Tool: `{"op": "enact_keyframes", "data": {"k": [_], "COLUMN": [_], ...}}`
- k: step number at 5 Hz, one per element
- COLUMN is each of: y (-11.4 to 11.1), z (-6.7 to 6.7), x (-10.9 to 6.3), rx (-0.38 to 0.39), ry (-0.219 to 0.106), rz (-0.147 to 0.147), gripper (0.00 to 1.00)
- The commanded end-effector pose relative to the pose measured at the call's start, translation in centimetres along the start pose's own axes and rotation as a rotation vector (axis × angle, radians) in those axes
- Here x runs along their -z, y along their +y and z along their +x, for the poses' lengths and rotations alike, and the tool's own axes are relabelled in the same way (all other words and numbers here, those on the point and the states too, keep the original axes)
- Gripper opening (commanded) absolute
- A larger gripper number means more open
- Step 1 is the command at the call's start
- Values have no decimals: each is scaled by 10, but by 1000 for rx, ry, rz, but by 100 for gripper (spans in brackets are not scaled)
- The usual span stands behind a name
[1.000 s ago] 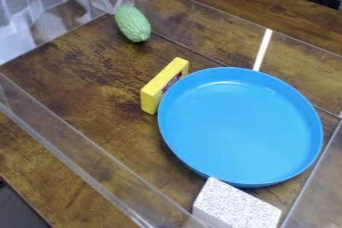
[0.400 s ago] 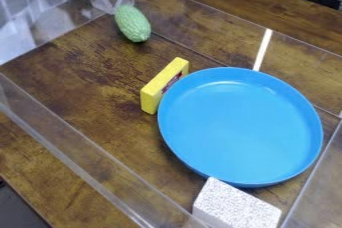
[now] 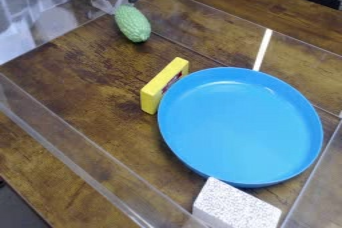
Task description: Remove the green object from inside the blue tray and put it on the table
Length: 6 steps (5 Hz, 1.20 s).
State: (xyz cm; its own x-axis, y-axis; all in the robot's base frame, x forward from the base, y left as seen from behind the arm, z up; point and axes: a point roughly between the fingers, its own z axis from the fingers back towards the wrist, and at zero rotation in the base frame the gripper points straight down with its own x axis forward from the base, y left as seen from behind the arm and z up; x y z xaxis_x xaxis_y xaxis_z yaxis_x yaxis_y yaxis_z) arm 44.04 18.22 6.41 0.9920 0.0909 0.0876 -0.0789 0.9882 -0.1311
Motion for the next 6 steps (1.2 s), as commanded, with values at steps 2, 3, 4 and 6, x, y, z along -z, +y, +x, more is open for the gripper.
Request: {"op": "enact_keyframes", "data": {"k": [2, 3, 4, 6], "y": [-9, -6, 1, -8], "z": [2, -6, -8, -6], "x": [-57, -59, -56, -52], "rx": [25, 18, 4, 39], "ry": [-105, -110, -118, -125], "rz": [29, 29, 24, 11], "gripper": [100, 100, 100, 100]}}
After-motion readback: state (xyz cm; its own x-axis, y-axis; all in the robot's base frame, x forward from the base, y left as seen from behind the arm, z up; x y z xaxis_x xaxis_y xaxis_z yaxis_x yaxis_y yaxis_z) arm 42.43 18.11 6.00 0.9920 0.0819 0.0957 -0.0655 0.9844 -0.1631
